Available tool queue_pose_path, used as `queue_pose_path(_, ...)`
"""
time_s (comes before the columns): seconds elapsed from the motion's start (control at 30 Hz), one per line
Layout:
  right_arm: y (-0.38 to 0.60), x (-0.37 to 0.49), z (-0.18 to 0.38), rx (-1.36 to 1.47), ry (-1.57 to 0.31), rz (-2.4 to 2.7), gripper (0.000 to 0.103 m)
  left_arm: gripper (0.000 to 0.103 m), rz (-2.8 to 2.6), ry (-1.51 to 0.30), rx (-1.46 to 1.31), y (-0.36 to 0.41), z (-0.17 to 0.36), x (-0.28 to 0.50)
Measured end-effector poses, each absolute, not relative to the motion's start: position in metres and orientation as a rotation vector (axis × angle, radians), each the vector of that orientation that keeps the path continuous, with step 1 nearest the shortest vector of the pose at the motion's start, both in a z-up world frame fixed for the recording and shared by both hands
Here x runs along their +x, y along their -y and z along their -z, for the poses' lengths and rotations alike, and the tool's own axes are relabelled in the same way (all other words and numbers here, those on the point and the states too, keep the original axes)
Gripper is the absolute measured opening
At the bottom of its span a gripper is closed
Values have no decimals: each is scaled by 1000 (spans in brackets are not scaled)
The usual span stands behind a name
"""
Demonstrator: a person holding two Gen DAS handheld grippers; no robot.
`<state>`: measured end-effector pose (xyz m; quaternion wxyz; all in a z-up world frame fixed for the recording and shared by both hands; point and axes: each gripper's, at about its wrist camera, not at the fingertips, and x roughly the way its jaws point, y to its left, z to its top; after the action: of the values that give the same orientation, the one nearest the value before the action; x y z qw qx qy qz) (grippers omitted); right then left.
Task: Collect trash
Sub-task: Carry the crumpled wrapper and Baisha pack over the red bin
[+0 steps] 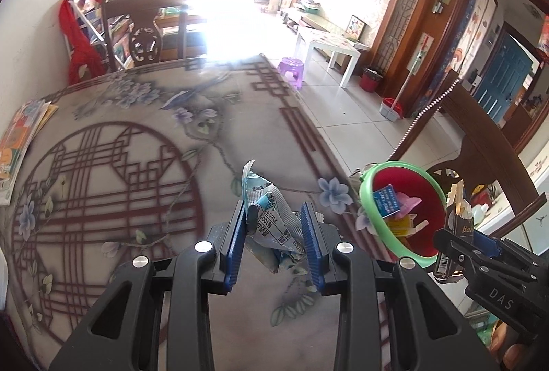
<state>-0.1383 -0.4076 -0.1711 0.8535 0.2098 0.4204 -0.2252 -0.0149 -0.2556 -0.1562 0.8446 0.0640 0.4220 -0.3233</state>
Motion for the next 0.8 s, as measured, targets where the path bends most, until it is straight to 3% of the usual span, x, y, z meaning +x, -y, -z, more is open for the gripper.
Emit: queue_pose_path(0.8,482,-202,174,526,-862,632,46,30,855,-896,224,356,154,-60)
